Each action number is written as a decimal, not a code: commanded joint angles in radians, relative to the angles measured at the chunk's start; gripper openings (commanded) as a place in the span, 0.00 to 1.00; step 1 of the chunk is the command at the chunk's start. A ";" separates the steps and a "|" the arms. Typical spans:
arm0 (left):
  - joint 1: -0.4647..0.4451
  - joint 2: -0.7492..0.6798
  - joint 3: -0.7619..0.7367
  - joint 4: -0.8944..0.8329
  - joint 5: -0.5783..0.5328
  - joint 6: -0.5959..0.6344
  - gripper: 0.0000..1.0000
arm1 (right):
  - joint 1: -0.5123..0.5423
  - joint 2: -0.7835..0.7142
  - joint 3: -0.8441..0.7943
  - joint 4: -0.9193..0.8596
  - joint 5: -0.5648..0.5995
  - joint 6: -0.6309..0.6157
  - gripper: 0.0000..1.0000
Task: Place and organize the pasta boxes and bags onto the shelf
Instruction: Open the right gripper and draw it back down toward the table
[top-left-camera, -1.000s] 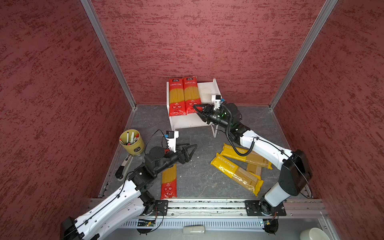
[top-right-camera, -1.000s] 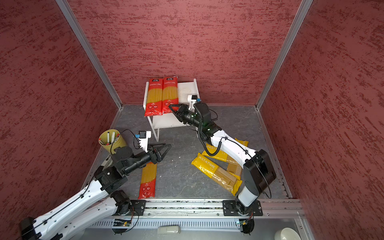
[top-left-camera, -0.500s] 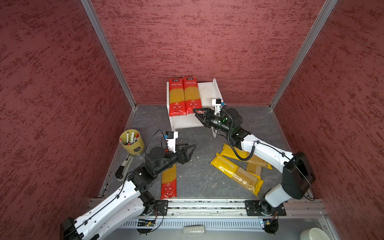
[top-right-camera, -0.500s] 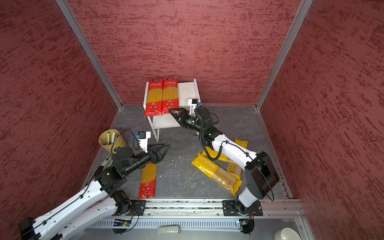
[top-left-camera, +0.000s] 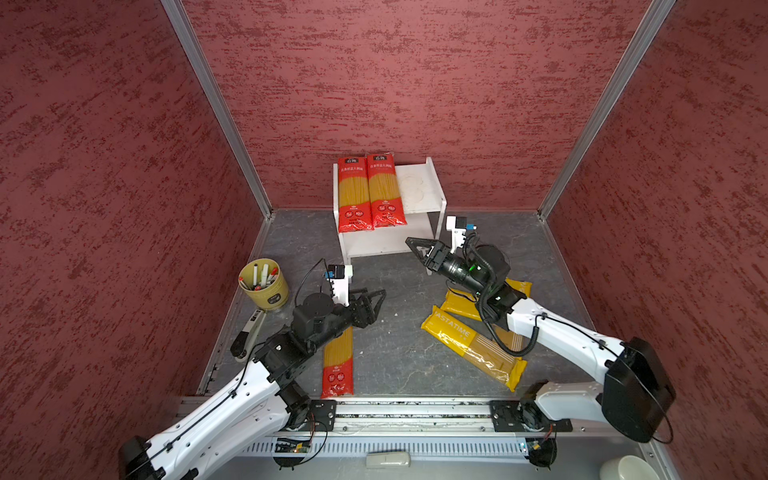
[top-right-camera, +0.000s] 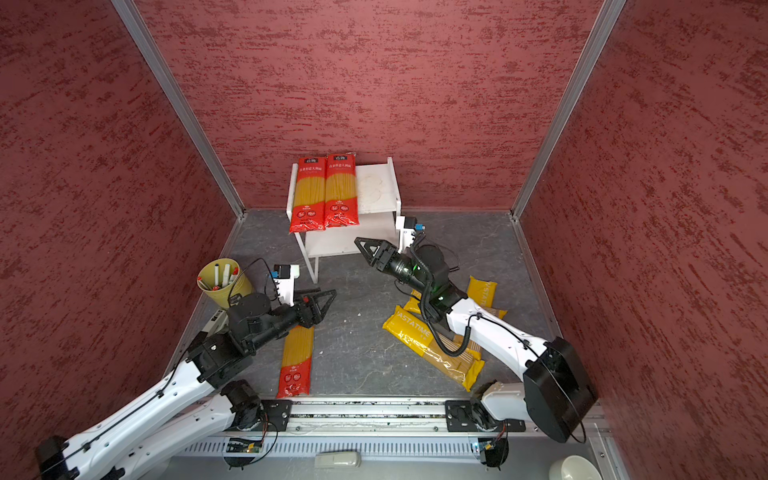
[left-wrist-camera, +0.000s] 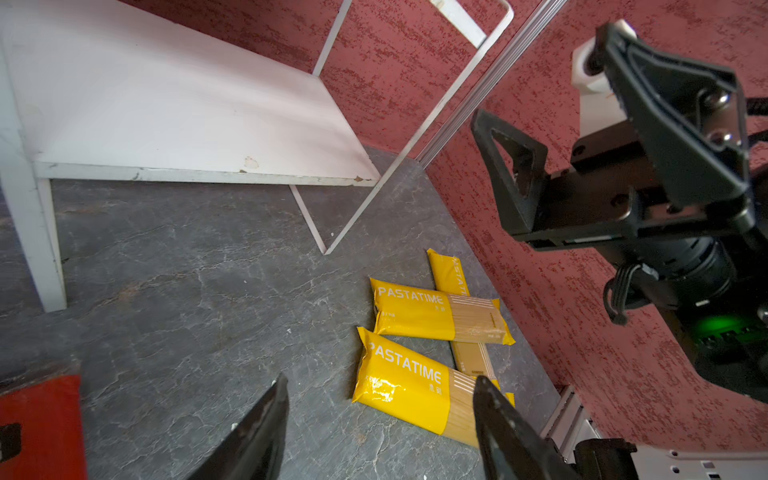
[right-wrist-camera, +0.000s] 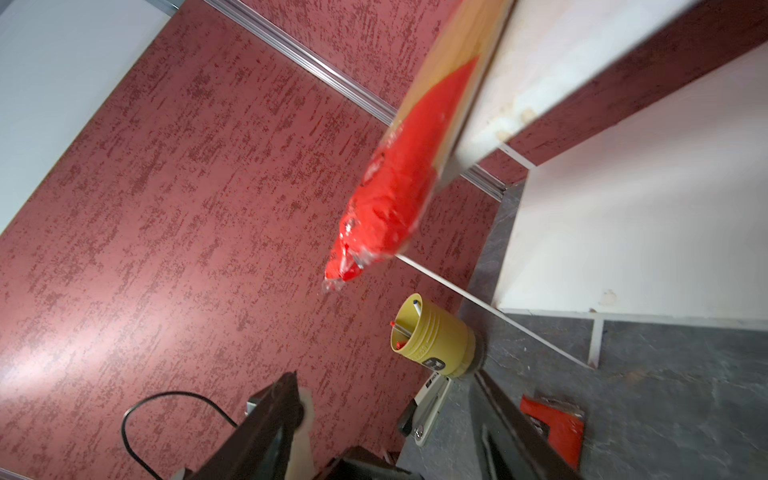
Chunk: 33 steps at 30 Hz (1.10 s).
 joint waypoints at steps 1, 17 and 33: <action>-0.015 0.000 0.018 -0.060 -0.039 0.016 0.70 | 0.046 -0.035 -0.059 0.058 0.079 -0.061 0.66; -0.094 0.115 0.022 -0.315 -0.255 -0.121 0.72 | 0.278 0.111 -0.185 0.051 0.372 -0.064 0.62; 0.372 -0.047 -0.124 -0.530 -0.009 -0.316 0.74 | 0.308 0.404 -0.065 -0.074 0.235 0.075 0.58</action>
